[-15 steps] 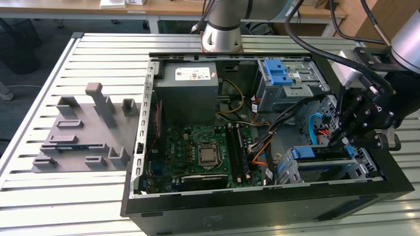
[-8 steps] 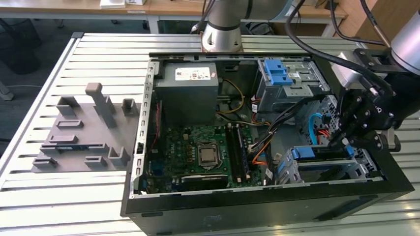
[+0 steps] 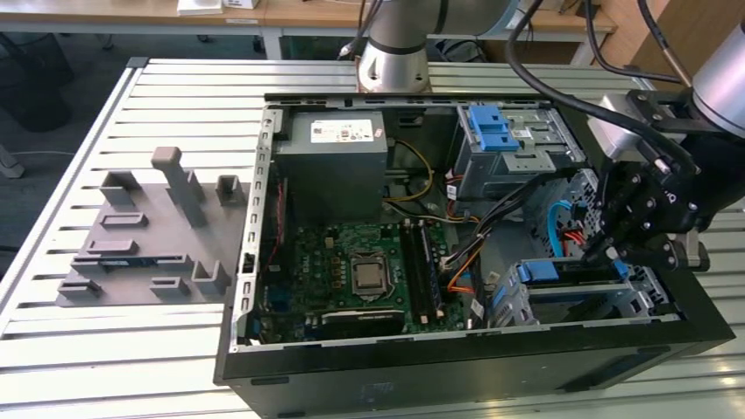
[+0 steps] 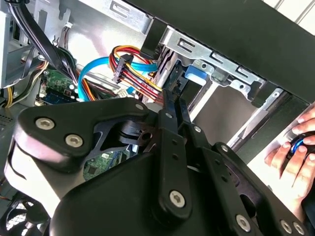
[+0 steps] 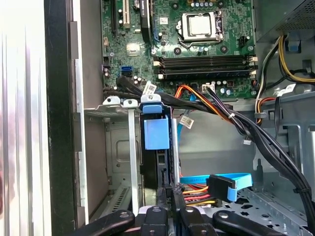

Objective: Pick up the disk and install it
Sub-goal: 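Insert the first disk wire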

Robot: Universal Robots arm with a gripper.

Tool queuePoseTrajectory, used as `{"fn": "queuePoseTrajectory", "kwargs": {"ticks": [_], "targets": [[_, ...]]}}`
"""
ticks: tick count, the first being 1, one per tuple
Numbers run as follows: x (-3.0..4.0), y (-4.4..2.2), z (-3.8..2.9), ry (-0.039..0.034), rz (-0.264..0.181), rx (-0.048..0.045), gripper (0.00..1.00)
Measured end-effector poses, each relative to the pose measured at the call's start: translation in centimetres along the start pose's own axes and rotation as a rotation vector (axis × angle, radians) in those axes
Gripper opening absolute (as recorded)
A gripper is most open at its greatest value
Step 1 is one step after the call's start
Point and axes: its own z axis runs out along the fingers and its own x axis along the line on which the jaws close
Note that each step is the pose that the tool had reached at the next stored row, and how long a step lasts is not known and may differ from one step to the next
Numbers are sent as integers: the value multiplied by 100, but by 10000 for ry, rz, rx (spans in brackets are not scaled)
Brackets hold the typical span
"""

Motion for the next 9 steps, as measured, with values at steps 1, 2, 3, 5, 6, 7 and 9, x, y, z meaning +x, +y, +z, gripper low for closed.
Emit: {"fn": "queuePoseTrajectory", "kwargs": {"ticks": [1, 2, 3, 5, 6, 7, 9], "targets": [[0, -1, 1, 0, 0, -1, 16], [0, -3, 3, 0, 1, -2, 16], [-1, -4, 4, 0, 1, -3, 16], [-1, -9, 4, -1, 0, -5, 16], [-1, -10, 4, -1, 0, -6, 16], [-1, -11, 4, -1, 1, -7, 16], [-1, -14, 4, -2, 0, -9, 16]]}}
